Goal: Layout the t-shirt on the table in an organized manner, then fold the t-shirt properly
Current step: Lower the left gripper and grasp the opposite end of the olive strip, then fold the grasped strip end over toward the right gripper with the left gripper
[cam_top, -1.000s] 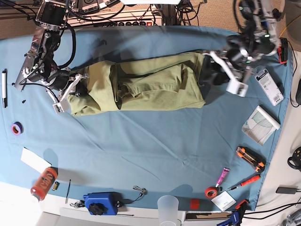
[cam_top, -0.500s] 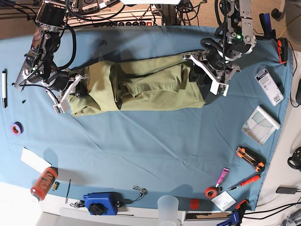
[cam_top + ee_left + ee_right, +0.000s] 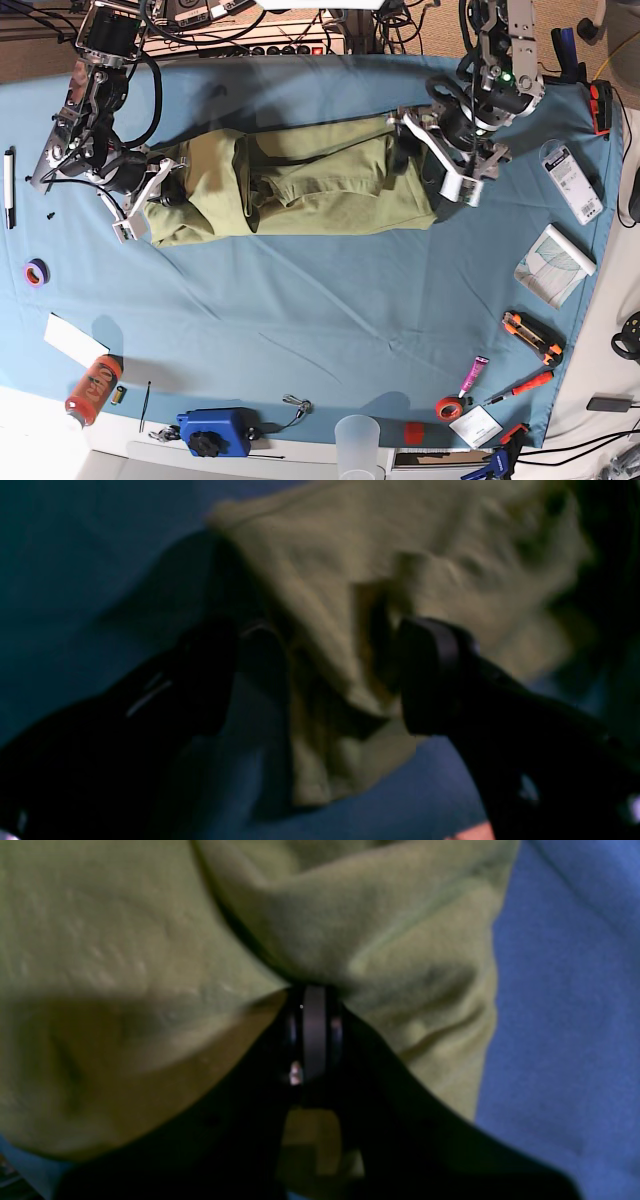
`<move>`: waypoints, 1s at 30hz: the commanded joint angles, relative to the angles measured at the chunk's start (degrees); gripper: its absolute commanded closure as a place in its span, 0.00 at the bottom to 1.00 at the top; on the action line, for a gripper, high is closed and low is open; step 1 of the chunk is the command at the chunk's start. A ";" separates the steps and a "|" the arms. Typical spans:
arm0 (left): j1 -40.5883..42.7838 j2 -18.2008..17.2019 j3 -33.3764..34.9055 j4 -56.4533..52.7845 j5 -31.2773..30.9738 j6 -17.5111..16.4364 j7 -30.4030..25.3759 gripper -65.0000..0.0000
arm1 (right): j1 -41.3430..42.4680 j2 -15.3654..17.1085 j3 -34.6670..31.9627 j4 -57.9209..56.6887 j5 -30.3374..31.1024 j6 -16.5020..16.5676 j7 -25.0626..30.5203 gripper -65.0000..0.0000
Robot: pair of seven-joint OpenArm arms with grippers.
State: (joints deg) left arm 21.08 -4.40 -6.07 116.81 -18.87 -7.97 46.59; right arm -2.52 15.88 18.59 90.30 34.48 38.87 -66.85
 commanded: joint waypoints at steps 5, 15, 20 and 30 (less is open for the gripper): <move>-0.44 -0.04 -0.09 -1.14 -0.92 6.78 0.90 0.25 | 0.79 0.81 0.22 0.74 0.61 0.26 0.46 1.00; -3.41 2.82 -0.07 -9.79 -11.41 2.16 3.13 0.29 | 0.76 0.81 0.22 0.74 0.61 0.26 0.48 1.00; -4.57 2.78 -0.07 -14.29 -11.19 5.03 3.78 0.42 | 0.79 0.81 0.22 0.74 0.59 0.26 0.48 1.00; -5.70 2.45 -0.11 -14.27 -11.19 5.46 9.90 1.00 | 2.56 0.81 0.22 0.76 7.08 1.13 -0.11 1.00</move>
State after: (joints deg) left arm 14.94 -1.74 -6.22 102.52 -31.59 -3.20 53.06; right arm -1.21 15.88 18.61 90.06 40.62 39.59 -68.47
